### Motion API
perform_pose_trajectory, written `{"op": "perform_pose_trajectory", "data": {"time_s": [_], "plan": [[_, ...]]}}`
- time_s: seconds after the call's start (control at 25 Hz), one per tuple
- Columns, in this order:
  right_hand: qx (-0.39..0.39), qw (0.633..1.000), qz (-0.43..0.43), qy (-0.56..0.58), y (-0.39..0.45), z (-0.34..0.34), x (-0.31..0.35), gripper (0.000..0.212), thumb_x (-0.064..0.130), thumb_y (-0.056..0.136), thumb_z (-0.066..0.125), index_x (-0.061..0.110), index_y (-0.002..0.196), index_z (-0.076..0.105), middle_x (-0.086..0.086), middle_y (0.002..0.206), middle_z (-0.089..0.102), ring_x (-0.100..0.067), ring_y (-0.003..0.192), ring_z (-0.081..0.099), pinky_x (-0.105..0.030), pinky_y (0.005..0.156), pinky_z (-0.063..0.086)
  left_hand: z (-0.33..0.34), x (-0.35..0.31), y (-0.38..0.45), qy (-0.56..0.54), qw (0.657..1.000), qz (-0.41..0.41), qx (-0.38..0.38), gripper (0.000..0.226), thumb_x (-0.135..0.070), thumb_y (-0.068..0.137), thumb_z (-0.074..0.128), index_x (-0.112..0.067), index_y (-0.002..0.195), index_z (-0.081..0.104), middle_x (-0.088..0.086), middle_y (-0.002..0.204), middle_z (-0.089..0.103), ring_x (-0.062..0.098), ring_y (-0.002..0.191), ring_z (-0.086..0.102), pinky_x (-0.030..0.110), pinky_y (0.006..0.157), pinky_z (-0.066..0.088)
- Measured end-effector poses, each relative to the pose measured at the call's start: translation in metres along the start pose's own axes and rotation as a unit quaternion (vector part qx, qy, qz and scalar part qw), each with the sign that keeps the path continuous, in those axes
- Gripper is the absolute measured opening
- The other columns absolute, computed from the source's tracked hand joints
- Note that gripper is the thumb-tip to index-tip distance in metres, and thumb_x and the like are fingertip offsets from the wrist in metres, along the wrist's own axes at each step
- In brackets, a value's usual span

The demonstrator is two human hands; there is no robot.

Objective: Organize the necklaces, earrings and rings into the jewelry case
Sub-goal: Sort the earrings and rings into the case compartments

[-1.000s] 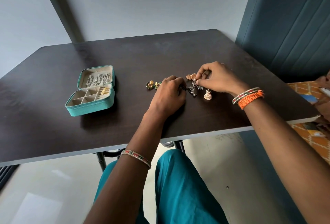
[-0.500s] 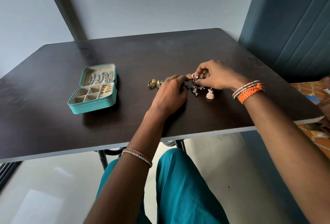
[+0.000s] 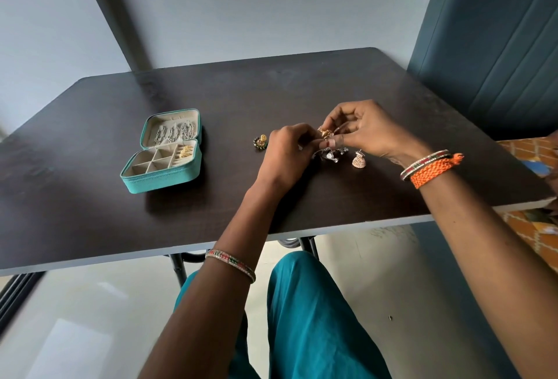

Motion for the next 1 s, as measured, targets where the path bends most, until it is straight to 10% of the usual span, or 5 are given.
{"op": "perform_pose_trajectory", "data": {"time_s": [0.48,1.0], "plan": [[-0.014,0.984,0.047,0.173,-0.002,-0.005,-0.009,0.017,-0.002,0.079,0.069,0.002,0.095,0.066,-0.005,0.077,0.071,-0.011,0.065,0.066,-0.022,0.065,0.058,-0.015,-0.007,-0.004,0.002,0.995,0.024,-0.100,0.006,-0.008,0.081,0.068,-0.010,0.083,0.073,0.003,0.080,0.073,0.017,0.075,0.065,0.028,0.069,0.046],[-0.166,0.981,-0.053,-0.087,-0.004,-0.013,0.027,0.017,0.008,0.078,0.073,0.016,0.093,0.070,0.000,0.084,0.071,-0.008,0.076,0.065,-0.022,0.075,0.055,-0.001,-0.008,-0.003,0.157,0.985,0.064,-0.031,0.018,-0.036,0.089,0.061,-0.020,0.091,0.071,0.002,0.088,0.071,0.025,0.094,0.054,0.036,0.082,0.037]]}}
Point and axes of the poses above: each hand's wrist, its own y-axis towards the middle knuckle, its own z-axis out of the palm, x = y × z, the point moved 6 cm from there along y, towards the middle knuckle
